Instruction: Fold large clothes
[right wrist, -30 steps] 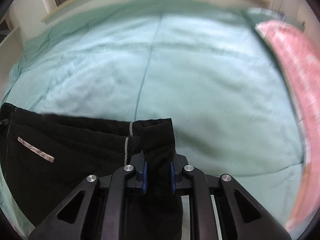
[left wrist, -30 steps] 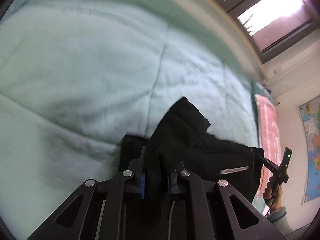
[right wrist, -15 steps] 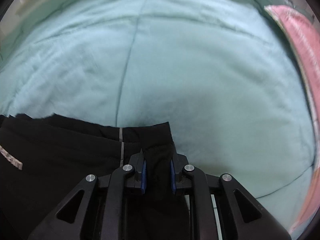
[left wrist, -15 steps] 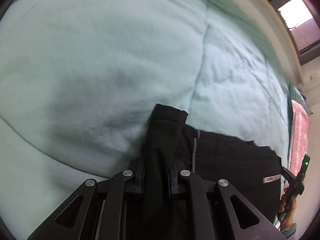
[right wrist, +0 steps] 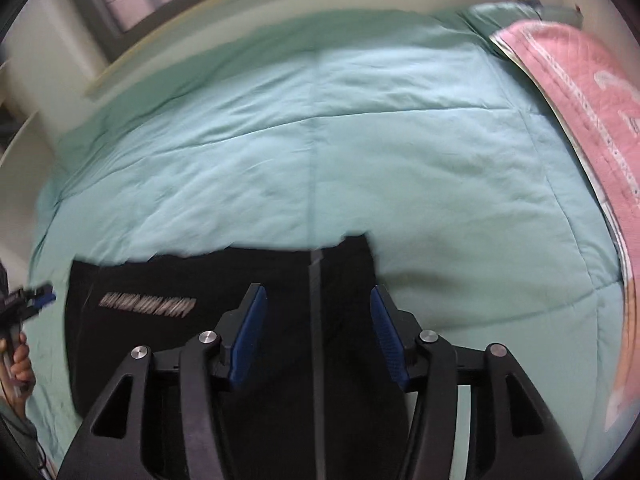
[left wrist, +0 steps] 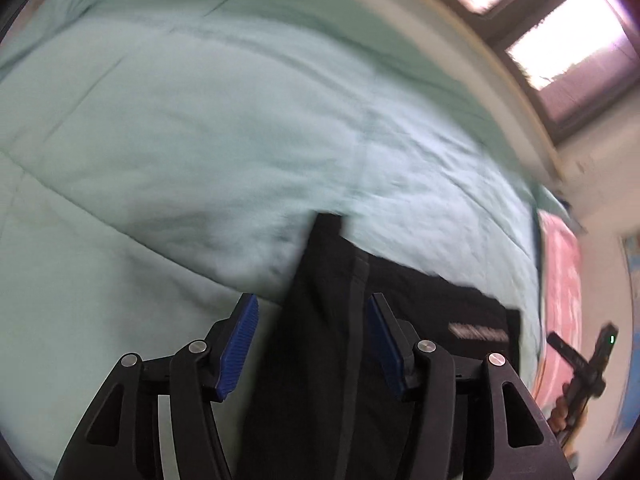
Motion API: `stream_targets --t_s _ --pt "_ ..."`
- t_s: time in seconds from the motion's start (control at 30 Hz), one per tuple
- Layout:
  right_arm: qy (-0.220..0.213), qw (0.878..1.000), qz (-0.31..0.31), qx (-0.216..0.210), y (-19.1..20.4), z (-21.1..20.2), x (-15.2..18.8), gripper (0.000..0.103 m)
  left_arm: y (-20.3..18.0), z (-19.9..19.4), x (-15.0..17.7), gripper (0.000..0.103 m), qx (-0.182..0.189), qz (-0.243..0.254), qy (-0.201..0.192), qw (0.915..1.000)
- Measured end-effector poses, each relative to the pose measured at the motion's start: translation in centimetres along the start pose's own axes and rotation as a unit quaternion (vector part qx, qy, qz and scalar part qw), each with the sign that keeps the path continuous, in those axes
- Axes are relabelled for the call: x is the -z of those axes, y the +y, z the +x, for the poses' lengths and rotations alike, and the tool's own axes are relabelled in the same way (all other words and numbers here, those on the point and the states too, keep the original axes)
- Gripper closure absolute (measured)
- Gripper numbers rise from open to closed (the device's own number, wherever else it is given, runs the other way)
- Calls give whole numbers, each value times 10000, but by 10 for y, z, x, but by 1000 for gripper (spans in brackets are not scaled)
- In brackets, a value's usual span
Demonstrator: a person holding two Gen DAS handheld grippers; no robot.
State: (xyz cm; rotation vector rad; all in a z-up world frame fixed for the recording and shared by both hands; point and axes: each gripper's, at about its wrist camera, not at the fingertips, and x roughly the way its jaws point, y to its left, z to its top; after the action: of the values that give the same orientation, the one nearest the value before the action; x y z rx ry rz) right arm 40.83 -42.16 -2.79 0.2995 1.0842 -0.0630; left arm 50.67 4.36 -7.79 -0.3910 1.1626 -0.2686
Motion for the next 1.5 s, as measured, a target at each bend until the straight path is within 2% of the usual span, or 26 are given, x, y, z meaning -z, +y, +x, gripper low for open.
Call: stream_targets --t_s 0.13,0.27,0.37,0.43,0.5,0.6,0.7,0.77,0.83,0.87,0.97,1.03,1.1,1.17,1.2,1.27,1.37,1.5 --pt "340 9975 -490 -366 53 -10 46 46 -67 -14 44 44 474 731 206 9960" --pt "722 9936 -712 -494 91 11 86 46 -119 6 92 44 797 1231 584 9875" --pt "944 9921 -759 -326 101 32 103 46 -135 36 126 44 755 1392 953 9828" --pt "1116 9895 -921 -14 102 52 113 43 -138 66 143 44 412 1563 1183 9797" --pt "1265 9892 -743 -48 95 72 121 41 -134 89 153 44 172 1636 1290 9779" --pt "1245 9900 -660 6 91 86 127 41 -128 107 150 44 135 1456 1342 9801" --pt "1235 9895 -736 155 96 90 129 40 -130 110 148 44 33 1458 1382 9796" --pt "1356 9882 -712 55 96 85 123 40 -132 104 146 44 59 1484 1435 9785" --pt "1366 9887 -568 -221 92 73 108 40 -136 90 137 44 249 1428 1496 9781" --pt "1210 9906 -561 -313 92 64 99 40 -138 84 131 44 352 1421 1455 9785" --pt "766 9945 -633 -339 98 48 69 40 -150 59 102 44 604 1422 1001 9829" --pt "687 9946 -693 -366 104 56 50 40 -154 60 85 44 719 1346 919 9840" --pt "778 9938 -729 -311 109 74 44 40 -155 78 75 44 620 1333 1063 9834" --pt "1094 9916 -657 -227 109 107 44 39 -151 114 73 44 202 1331 1450 9802" --pt "1178 9909 -627 -183 107 118 46 38 -144 132 75 44 136 1223 1637 9788" --pt "1234 9897 -723 -50 108 133 50 35 -132 152 76 45 142 998 1732 9797" --pt "1240 9881 -903 140 113 140 58 31 -129 155 76 45 107 947 1736 9802" --pt "1170 9904 -728 -68 107 117 53 31 -134 124 78 45 335 1020 1549 9821"
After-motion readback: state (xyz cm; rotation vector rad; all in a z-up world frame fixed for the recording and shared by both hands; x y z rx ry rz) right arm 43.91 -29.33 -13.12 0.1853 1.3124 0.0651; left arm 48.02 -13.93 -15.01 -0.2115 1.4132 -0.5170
